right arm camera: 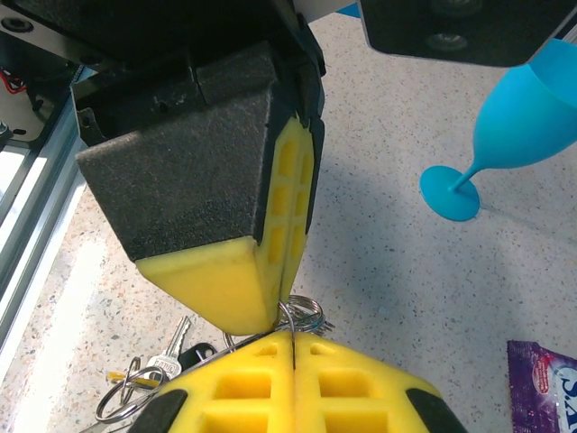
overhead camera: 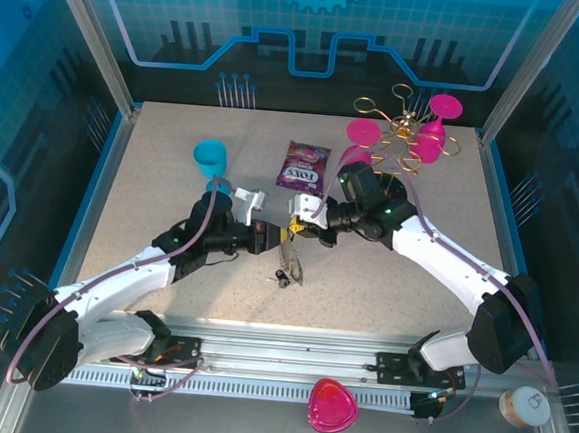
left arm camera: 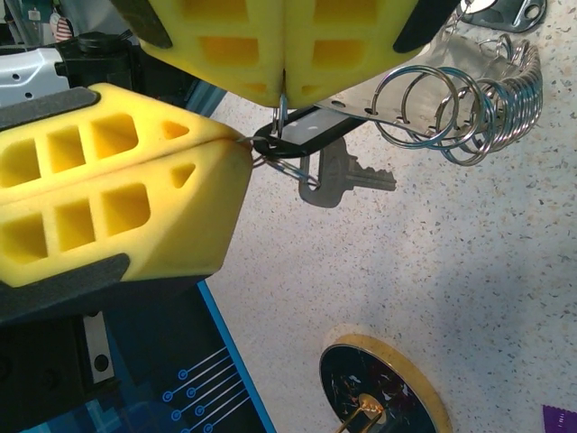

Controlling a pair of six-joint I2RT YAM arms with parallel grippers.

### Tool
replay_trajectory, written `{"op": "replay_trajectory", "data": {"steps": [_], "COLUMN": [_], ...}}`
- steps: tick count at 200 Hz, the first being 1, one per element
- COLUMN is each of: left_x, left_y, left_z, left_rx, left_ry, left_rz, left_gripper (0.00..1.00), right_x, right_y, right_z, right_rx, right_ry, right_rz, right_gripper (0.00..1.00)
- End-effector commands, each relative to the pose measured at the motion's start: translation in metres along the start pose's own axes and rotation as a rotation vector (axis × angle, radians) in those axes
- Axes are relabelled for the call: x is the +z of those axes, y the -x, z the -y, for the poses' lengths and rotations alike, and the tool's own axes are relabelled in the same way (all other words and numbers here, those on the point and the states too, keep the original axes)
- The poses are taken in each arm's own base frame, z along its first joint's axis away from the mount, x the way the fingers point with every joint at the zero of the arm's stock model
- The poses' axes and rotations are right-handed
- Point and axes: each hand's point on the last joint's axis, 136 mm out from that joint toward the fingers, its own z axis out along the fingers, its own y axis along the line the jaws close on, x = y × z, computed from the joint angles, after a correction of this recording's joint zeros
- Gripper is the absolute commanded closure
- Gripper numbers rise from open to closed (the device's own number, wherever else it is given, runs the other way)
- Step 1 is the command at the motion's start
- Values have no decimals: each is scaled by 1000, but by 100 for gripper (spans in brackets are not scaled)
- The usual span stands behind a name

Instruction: Put the keys on the keyring

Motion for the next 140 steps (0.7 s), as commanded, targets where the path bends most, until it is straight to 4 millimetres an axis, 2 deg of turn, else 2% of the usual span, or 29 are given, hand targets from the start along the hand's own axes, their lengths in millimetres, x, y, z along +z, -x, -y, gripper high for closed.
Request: {"op": "replay_trajectory", "data": {"steps": [1,68,140], "left_x": [-3,-3,-4], "left_y": [19,21,29], "left_z": [20,21,26], "left_rx": [10,10,10], "left_ry": [-57,-64,-85], "left_rz": [33,35,76], "left_gripper": [100,100,100], "right_x": [3,6,12], "right_y": [15,8,1], "right_z": [4,5,-5], "right_rx": [-19,-29,-30], "right_ry": [-5,-15,24], "right_rz": [32,5,-22], "right_gripper": [100,100,100]}}
